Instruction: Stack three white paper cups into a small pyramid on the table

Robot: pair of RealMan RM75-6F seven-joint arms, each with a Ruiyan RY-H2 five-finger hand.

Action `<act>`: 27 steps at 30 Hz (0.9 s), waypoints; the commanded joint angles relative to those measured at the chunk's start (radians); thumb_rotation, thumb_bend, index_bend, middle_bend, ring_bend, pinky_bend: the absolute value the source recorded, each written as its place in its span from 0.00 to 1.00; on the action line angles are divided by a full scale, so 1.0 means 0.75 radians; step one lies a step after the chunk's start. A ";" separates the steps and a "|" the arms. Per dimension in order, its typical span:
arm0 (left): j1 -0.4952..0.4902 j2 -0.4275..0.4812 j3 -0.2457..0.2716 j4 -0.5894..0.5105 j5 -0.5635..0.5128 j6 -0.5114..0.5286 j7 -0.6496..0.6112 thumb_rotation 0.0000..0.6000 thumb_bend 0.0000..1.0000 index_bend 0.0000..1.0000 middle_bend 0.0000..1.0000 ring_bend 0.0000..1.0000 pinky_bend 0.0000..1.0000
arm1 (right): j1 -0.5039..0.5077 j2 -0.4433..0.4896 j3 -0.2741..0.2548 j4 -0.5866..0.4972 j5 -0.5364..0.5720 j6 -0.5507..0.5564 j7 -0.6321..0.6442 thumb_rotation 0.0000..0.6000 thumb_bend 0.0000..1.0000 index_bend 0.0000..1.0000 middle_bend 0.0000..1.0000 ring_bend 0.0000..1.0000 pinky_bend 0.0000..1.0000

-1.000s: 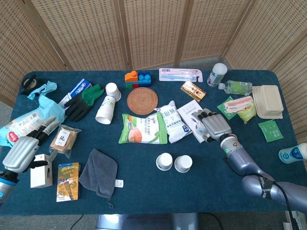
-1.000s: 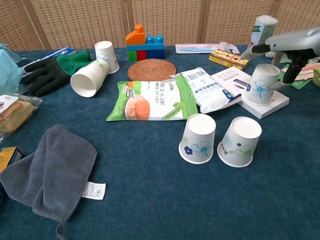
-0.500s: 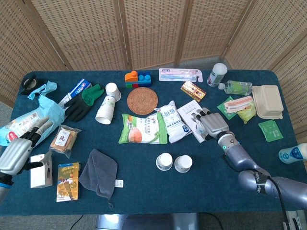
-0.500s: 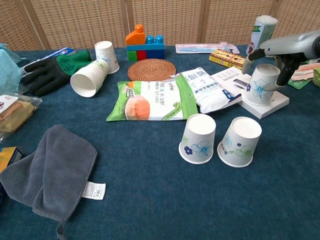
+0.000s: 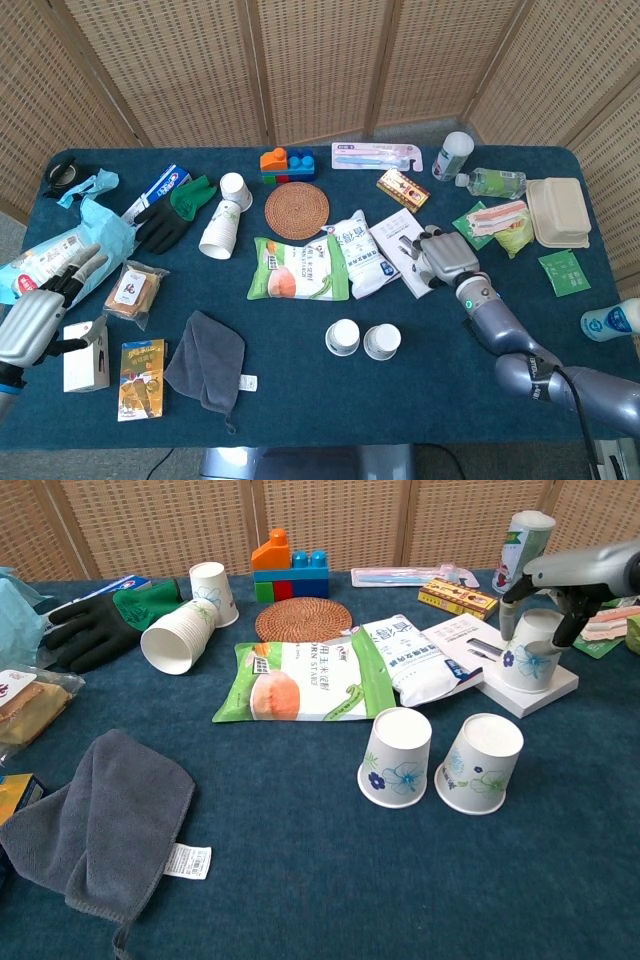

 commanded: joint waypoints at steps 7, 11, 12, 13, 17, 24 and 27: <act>0.006 0.001 -0.006 0.006 0.007 -0.003 -0.012 1.00 0.47 0.02 0.00 0.00 0.28 | -0.011 -0.003 -0.010 -0.004 -0.021 0.016 0.022 1.00 0.45 0.45 0.35 0.20 0.60; 0.007 -0.001 -0.009 0.007 0.013 -0.003 -0.013 1.00 0.47 0.02 0.00 0.00 0.28 | -0.016 0.005 -0.009 -0.013 -0.033 0.026 0.034 1.00 0.45 0.47 0.37 0.22 0.62; 0.009 0.000 -0.009 0.007 0.014 -0.003 -0.014 1.00 0.47 0.02 0.00 0.00 0.28 | -0.019 0.007 -0.009 -0.017 -0.037 0.028 0.037 1.00 0.45 0.47 0.37 0.22 0.63; 0.009 0.000 -0.009 0.007 0.015 -0.002 -0.014 1.00 0.47 0.02 0.00 0.00 0.28 | -0.020 0.009 -0.010 -0.021 -0.040 0.030 0.039 1.00 0.45 0.47 0.37 0.23 0.63; 0.011 0.001 -0.012 0.006 0.015 -0.004 -0.013 1.00 0.47 0.02 0.00 0.00 0.29 | -0.027 0.026 -0.012 -0.050 -0.050 0.045 0.038 1.00 0.45 0.47 0.37 0.23 0.63; 0.007 0.007 -0.024 0.003 0.024 -0.003 -0.020 1.00 0.47 0.02 0.00 0.00 0.29 | -0.035 0.096 -0.013 -0.157 -0.045 0.074 0.021 1.00 0.45 0.47 0.38 0.24 0.64; 0.007 0.009 -0.027 0.005 0.029 0.000 -0.029 1.00 0.47 0.02 0.00 0.00 0.29 | -0.042 0.128 -0.011 -0.209 -0.053 0.083 0.028 1.00 0.45 0.47 0.38 0.24 0.63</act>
